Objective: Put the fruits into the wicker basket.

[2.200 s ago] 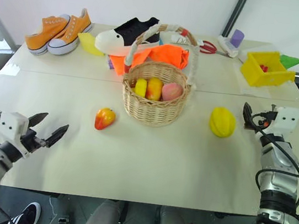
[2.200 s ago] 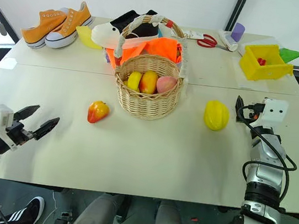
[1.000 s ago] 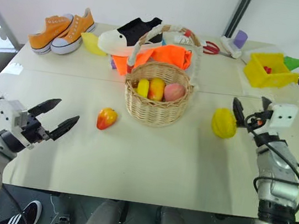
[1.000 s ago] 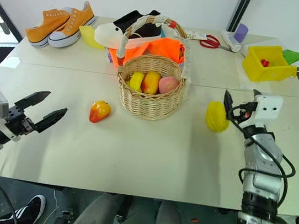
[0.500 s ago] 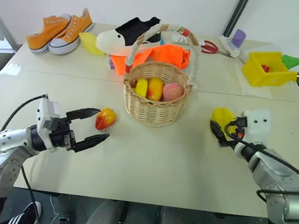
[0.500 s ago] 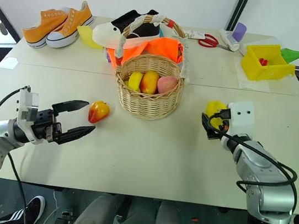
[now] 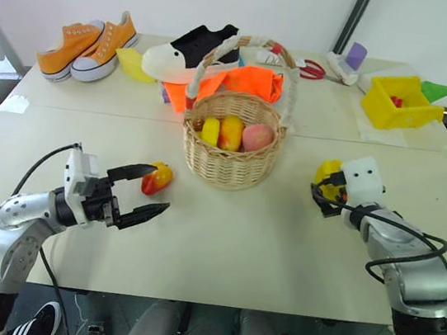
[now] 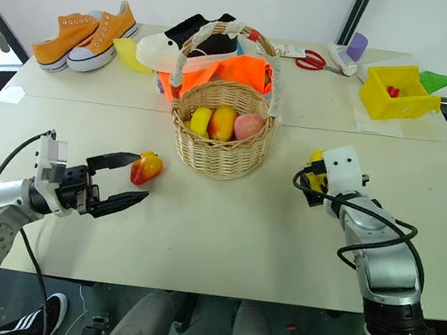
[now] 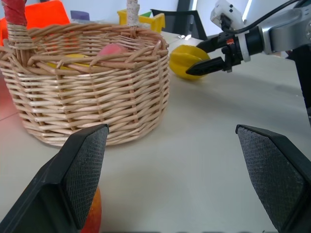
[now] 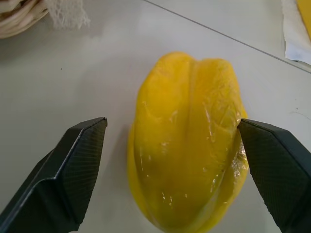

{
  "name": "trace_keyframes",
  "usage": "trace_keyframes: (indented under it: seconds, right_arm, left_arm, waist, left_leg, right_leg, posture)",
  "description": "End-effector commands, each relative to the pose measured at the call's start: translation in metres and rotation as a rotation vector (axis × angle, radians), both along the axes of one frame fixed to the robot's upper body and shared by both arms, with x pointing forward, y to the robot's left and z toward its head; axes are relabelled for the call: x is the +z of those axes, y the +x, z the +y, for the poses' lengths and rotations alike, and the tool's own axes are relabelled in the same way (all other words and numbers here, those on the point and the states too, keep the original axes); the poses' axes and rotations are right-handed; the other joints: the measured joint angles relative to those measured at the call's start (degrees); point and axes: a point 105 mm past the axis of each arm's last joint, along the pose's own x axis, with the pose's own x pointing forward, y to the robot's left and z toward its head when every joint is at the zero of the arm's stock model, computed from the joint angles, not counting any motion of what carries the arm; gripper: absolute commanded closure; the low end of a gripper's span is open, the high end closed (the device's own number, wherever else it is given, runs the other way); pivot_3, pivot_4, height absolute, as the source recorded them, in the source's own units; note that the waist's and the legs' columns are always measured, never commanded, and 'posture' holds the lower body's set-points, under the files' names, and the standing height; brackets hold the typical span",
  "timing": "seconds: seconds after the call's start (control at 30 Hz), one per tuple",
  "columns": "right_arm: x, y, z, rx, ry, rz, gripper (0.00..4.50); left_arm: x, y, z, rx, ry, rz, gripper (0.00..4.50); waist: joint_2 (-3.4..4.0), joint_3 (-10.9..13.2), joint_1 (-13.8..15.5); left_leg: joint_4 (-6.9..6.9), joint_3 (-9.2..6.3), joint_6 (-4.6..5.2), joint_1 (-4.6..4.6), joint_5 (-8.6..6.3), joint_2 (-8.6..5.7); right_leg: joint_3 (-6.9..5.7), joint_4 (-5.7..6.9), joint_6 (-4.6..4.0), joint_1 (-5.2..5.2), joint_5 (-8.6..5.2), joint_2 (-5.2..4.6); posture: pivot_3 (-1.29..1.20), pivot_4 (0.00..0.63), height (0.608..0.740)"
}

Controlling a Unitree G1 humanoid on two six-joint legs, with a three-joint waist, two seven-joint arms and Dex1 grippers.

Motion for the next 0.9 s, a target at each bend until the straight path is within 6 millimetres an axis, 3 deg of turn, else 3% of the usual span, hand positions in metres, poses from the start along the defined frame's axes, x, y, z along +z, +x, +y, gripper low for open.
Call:
trace_keyframes:
  seconds: [0.03, 0.1, 0.2, 0.33, 0.5, 0.67, 0.77, 0.9]
  right_arm:
    - [0.014, 0.003, -0.003, -0.006, 0.003, -0.067, 1.79]
    - [0.014, 0.003, -0.001, 0.007, 0.004, -0.068, 2.68]
    - [0.015, 0.001, -0.002, 0.016, 0.009, -0.067, 2.68]
    - [0.035, -0.005, 0.011, 0.149, 0.107, -0.121, 2.68]
    - [0.072, -0.042, 0.036, 0.495, 0.241, -0.167, 2.68]
    - [0.103, -0.069, 0.083, 0.806, 0.403, -0.148, 2.68]
    - [0.112, -0.064, 0.111, 0.881, 0.391, -0.16, 2.68]
    - [0.114, -0.036, 0.141, 0.858, 0.369, -0.197, 2.68]
  left_arm:
    - [0.009, -0.002, 0.003, 0.017, 0.004, -0.047, 0.0]
    - [0.009, -0.002, 0.004, 0.024, 0.0, -0.044, 0.0]
    - [0.008, -0.001, 0.006, 0.034, 0.0, -0.044, 0.0]
    - [0.011, -0.001, 0.01, 0.052, -0.022, -0.039, 0.0]
    - [0.018, -0.003, 0.024, 0.1, -0.056, -0.049, 0.0]
    - [0.022, -0.004, 0.029, 0.134, -0.071, -0.07, 0.0]
    - [0.023, 0.0, 0.028, 0.154, -0.064, -0.085, 0.0]
    - [0.021, 0.006, 0.028, 0.192, -0.066, -0.085, 0.0]
  waist:
    - [0.0, 0.0, 0.1]
    - [0.0, 0.0, 0.1]
    - [0.0, 0.0, 0.0]
    - [0.0, 0.0, 0.1]
    - [0.0, 0.0, 0.1]
    - [-0.02, 0.0, -0.3]
    - [-0.03, 0.0, -0.3]
    - [-0.09, 0.0, 0.0]
  left_leg:
    - [0.0, 0.0, 0.0, 0.0, 0.0, 0.0]
    - [0.0, 0.0, 0.0, 0.0, 0.0, 0.0]
    - [0.0, 0.0, 0.0, 0.0, 0.0, 0.0]
    - [0.0, 0.0, 0.01, 0.0, 0.0, 0.0]
    - [-0.01, -0.01, 0.01, -0.01, 0.0, 0.01]
    - [0.01, -0.01, 0.02, 0.01, -0.01, 0.03]
    - [0.03, 0.01, -0.07, 0.01, -0.07, 0.04]
    - [0.03, 0.01, -0.1, 0.0, -0.08, 0.04]
  right_leg:
    - [0.0, 0.0, 0.0, -0.02, 0.0, 0.0]
    - [0.0, 0.0, 0.0, -0.02, 0.0, 0.0]
    - [0.0, 0.0, 0.01, -0.01, 0.0, 0.0]
    - [0.0, 0.0, 0.01, 0.01, 0.01, 0.01]
    - [-0.03, 0.0, 0.15, 0.16, 0.07, 0.0]
    - [-0.02, 0.0, 0.0, 0.2, -0.01, -0.01]
    - [0.01, -0.01, -0.03, 0.18, -0.01, -0.01]
    - [0.0, -0.06, -0.03, -0.02, -0.02, -0.02]
  posture:
    - [0.0, 0.15, 0.74]
    - [0.0, 0.15, 0.74]
    - [0.0, 0.15, 0.74]
    - [0.0, 0.15, 0.74]
    - [0.0, 0.15, 0.74]
    - [0.0, 0.15, 0.74]
    - [0.0, 0.15, 0.74]
    - [0.0, 0.15, 0.74]
